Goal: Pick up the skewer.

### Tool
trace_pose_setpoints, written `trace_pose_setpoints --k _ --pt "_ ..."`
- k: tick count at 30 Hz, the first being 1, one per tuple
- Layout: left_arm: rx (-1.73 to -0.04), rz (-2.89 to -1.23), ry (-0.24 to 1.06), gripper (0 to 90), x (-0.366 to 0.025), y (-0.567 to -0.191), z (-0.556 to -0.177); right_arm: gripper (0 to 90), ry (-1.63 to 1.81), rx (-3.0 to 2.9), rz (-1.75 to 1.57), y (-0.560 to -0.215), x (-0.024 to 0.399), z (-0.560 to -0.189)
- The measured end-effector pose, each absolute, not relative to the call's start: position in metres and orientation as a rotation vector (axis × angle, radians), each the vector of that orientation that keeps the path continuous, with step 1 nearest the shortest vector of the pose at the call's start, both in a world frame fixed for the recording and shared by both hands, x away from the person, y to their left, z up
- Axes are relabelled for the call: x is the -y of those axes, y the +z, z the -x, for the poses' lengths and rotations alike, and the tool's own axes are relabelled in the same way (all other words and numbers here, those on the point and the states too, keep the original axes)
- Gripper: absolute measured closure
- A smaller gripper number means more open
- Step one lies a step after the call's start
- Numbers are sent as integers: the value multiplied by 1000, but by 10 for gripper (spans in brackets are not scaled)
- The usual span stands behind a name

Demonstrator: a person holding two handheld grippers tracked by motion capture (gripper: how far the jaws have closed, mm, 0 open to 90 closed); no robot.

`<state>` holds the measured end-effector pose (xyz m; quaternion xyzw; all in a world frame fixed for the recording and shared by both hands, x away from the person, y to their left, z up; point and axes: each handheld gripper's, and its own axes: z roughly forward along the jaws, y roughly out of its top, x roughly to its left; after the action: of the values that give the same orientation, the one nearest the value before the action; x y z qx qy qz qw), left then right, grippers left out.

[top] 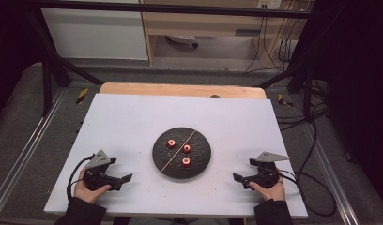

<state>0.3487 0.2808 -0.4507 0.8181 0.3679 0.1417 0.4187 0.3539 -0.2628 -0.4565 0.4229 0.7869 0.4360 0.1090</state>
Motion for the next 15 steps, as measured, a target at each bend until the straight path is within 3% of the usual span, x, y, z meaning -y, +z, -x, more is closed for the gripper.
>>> trace_pose_setpoints --k 15 --pt "-908 -2063 362 46 -271 -448 -348 5 1284 -2322 -1247 -458 261 -354"
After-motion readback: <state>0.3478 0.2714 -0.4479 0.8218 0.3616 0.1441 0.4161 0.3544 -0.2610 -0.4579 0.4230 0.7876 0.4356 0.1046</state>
